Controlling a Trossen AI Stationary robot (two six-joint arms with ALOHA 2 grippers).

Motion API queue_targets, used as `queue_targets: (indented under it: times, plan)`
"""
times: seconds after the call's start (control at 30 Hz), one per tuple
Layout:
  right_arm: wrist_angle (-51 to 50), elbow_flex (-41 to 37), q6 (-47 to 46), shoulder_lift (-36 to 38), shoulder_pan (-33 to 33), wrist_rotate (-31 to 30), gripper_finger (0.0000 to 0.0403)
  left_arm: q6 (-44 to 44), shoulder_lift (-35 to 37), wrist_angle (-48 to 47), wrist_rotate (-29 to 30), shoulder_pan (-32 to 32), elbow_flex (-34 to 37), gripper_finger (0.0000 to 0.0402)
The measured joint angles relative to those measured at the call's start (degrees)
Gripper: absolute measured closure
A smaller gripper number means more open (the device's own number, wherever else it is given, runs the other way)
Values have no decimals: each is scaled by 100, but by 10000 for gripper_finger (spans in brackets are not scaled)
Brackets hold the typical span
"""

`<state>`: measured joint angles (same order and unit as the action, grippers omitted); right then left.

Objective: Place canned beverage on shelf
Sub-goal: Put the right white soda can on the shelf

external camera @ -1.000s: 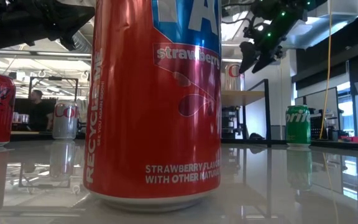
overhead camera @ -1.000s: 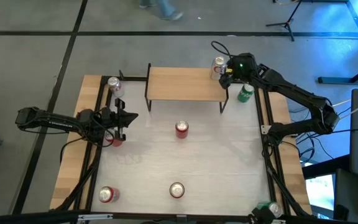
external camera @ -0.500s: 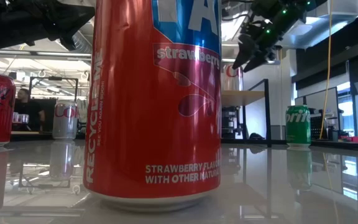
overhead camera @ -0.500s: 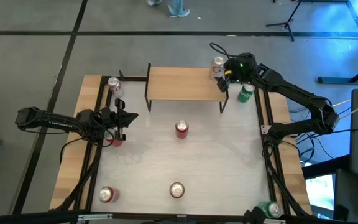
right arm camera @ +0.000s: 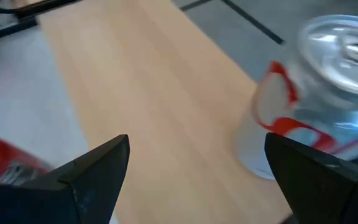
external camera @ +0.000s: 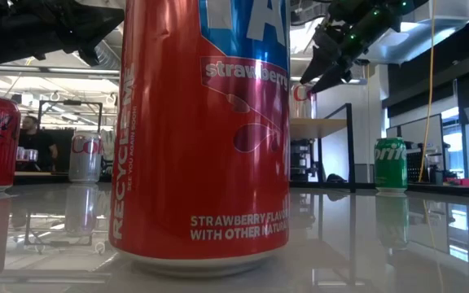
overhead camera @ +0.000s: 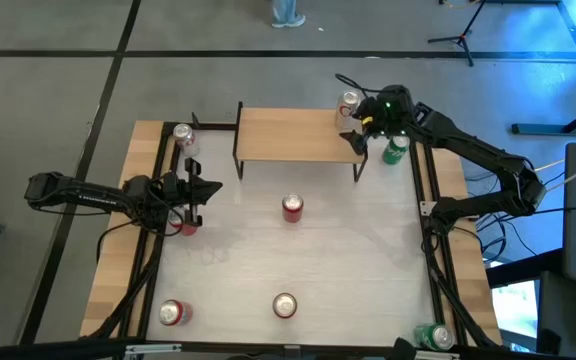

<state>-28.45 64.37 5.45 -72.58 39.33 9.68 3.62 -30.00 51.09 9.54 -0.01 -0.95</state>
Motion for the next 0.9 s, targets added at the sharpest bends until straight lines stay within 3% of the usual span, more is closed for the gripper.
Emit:
queue_targets:
  times: [0.13,0.3,0.4,0.67,0.9]
  plan:
    - [-10,1,119,6,2,40,31,0,0,-2,0,-1,0,399]
    - [-324,40,137,9,8,-1372,31,-4,1,0,0,0,0,399]
    - [-198,41,243,-42,13,-1772,31,2,1,0,0,0,0,399]
    - [198,45,383,-192,4,-1593,31,1,0,0,0,-1,0,399]
    - [137,45,382,-201,7,-1055,31,0,0,-2,0,0,0,399]
